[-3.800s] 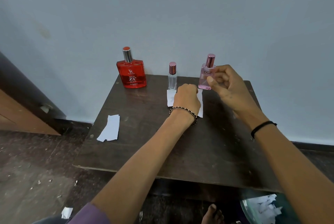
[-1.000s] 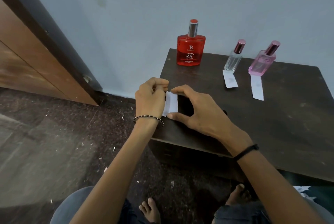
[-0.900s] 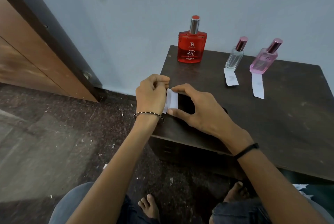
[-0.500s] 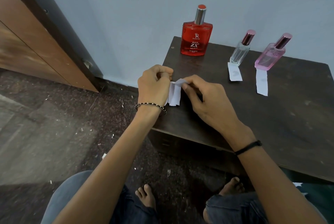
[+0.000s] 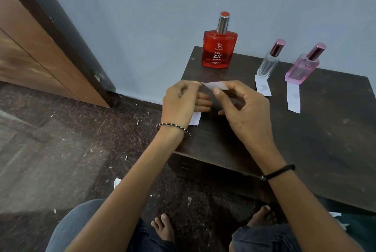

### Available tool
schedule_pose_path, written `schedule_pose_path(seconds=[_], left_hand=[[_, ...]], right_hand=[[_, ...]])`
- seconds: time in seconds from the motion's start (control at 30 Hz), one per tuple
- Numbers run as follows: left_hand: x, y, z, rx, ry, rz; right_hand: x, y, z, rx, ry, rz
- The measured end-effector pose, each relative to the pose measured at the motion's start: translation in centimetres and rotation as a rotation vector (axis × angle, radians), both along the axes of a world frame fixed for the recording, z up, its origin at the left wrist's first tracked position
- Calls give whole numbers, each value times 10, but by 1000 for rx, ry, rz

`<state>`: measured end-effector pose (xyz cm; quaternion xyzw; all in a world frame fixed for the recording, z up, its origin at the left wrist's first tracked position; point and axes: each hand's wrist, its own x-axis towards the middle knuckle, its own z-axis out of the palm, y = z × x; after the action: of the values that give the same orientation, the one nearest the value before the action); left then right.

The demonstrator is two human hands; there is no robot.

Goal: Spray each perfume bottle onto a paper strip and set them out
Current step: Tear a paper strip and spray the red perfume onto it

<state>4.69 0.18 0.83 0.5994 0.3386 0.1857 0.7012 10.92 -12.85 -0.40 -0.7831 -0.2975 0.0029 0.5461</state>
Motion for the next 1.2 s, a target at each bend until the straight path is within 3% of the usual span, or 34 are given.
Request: schedule_pose_path(seconds=[0.07, 0.13, 0.47, 0.7, 1.2], left_hand=[[2, -1, 0, -129, -78, -37], [3, -1, -3, -78, -93, -33], [0, 2, -9, 276, -15, 30], [0, 6, -10, 320, 4, -3], [3, 11, -15, 349, 27, -77]], right_hand=[[0, -2, -1, -29, -112, 34], [-1, -3, -3, -56, -172, 56], [7, 2, 1, -137, -8, -100], [37, 40, 23, -173, -90, -166], [95, 69, 23, -241, 22, -114]])
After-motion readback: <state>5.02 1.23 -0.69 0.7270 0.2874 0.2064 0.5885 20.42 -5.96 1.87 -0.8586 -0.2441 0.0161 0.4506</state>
